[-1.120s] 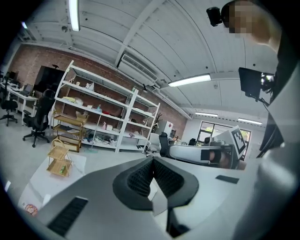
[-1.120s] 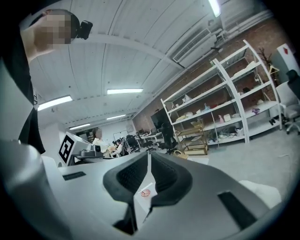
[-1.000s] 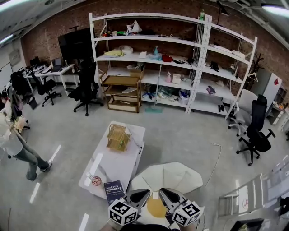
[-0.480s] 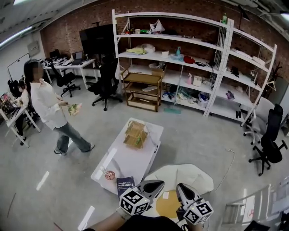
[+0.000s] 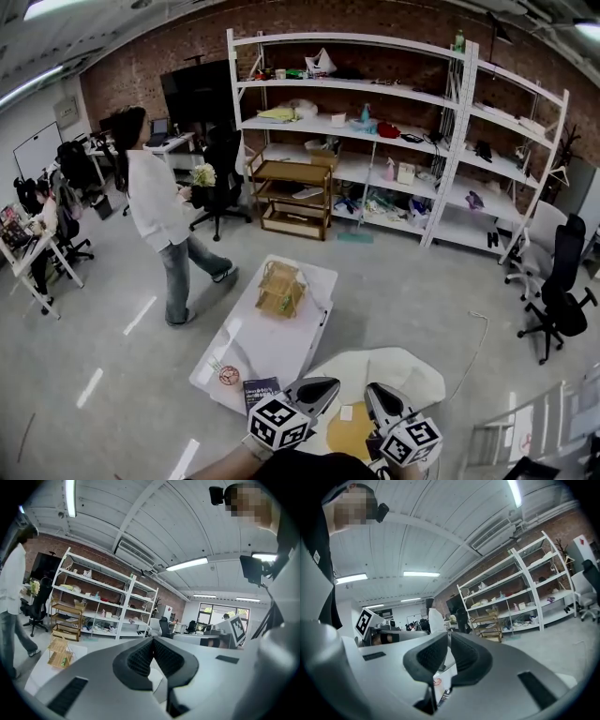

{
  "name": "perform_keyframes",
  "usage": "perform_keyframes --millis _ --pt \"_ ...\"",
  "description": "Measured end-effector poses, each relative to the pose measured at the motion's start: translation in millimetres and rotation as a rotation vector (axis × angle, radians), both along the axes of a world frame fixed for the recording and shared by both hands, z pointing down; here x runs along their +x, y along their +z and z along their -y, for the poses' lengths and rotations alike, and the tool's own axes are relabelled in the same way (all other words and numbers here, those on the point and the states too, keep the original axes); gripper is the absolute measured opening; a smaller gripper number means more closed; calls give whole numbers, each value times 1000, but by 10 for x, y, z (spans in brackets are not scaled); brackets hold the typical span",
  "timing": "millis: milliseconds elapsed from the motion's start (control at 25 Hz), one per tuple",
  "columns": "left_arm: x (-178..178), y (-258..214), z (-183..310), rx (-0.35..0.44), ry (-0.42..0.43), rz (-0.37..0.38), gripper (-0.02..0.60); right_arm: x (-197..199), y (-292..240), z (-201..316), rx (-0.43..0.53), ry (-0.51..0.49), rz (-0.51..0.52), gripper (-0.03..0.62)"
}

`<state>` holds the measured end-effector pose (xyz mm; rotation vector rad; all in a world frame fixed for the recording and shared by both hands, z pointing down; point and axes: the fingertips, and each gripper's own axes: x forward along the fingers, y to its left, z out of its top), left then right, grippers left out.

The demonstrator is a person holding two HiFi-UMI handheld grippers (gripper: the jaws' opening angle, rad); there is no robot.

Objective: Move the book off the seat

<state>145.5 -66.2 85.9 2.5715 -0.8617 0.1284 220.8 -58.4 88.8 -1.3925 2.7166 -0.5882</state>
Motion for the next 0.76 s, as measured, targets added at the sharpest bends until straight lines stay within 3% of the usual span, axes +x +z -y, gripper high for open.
perform_keyframes --millis 760 --pt "106 37 15 -30 20 -20 6 86 -34 7 -12 34 16 35"
